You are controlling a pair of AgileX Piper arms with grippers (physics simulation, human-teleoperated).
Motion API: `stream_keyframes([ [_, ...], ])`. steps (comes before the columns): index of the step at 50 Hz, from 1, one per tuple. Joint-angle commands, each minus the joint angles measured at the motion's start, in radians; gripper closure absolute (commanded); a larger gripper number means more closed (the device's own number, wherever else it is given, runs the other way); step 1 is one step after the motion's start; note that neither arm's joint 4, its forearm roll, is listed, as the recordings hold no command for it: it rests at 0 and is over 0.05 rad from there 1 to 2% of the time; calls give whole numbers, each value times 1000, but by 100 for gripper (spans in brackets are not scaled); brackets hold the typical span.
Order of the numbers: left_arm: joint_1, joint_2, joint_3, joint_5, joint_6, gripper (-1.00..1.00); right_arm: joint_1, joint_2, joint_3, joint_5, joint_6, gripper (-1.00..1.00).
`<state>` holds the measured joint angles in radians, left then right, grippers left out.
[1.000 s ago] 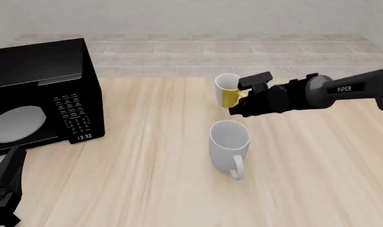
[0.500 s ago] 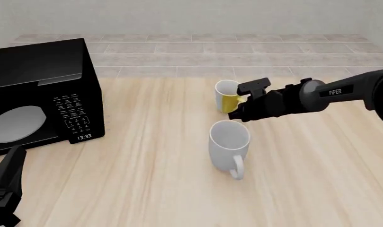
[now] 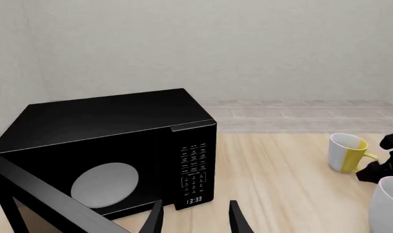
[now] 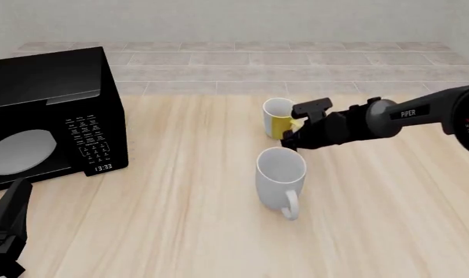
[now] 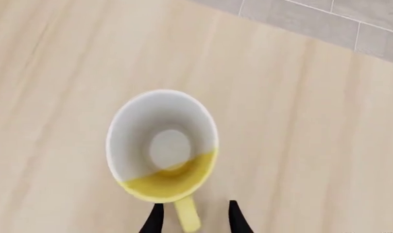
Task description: Put the yellow and white mug to the front of the white mug.
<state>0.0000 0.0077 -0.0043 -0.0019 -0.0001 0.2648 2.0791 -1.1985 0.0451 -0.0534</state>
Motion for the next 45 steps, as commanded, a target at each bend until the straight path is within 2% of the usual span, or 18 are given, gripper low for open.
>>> stream_keyframes([
  [1, 0, 0, 0, 0, 0, -100, -11, 17, -5, 6, 5, -100],
  [11, 0, 0, 0, 0, 0, -100, -14, -29, 5, 13, 5, -100],
  [30, 0, 0, 0, 0, 0, -100, -9, -207, 65, 37, -13, -100],
  [45, 0, 0, 0, 0, 0, -100, 2, -383, 185, -1, -25, -100],
])
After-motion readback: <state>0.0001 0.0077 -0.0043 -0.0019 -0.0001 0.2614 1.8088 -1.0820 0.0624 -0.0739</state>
